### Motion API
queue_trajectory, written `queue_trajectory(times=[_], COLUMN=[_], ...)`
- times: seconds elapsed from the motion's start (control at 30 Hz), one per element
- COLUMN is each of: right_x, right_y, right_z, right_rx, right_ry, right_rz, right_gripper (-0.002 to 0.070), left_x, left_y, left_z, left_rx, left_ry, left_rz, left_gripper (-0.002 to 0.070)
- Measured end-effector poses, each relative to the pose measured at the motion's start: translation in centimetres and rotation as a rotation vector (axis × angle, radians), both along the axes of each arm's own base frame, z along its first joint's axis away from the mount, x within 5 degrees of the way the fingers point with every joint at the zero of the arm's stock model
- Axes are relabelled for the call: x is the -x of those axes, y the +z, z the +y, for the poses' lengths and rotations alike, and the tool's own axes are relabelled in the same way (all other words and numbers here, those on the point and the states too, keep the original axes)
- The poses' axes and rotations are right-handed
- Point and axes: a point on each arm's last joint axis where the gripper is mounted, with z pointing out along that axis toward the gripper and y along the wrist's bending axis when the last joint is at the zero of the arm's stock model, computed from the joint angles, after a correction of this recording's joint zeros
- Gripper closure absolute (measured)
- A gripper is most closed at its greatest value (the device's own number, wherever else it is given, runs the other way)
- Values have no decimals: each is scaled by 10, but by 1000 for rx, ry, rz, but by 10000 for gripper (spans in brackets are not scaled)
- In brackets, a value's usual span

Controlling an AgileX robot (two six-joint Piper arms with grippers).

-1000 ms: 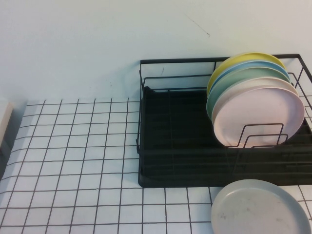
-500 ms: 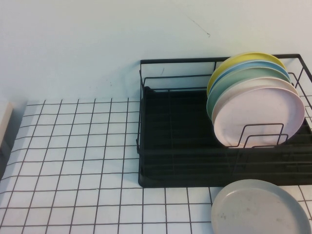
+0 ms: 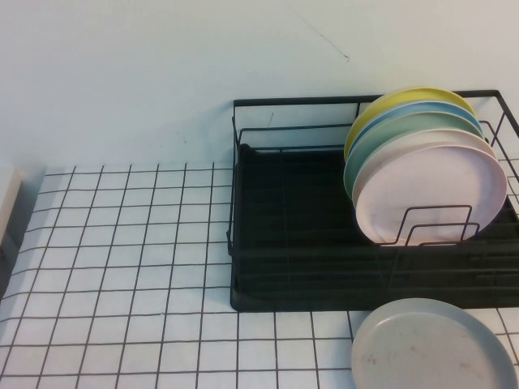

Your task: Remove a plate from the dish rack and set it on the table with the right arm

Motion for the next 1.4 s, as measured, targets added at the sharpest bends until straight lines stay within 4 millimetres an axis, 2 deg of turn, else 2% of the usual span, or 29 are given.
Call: queue_trajectory(times=[0.2,0.37,0.77,1.4], right_x=[5,7,15,15], right_y=[3,6,3,2], right_z=[-5,-13,-15,-16], right_rx=[8,-32,-219,-280], right_ry=[-53,-168,-286,-324], right_rz=[-178,-222,-188,-169], right_gripper=[678,678,678,678], left_x=[0,0,0,0], left_y=[0,0,0,0], left_z=[0,0,0,0], left_rx=[0,0,-4,-4], left_ry=[0,0,-1,-1], left_rz=[0,0,0,0], left_gripper=[678,678,678,678])
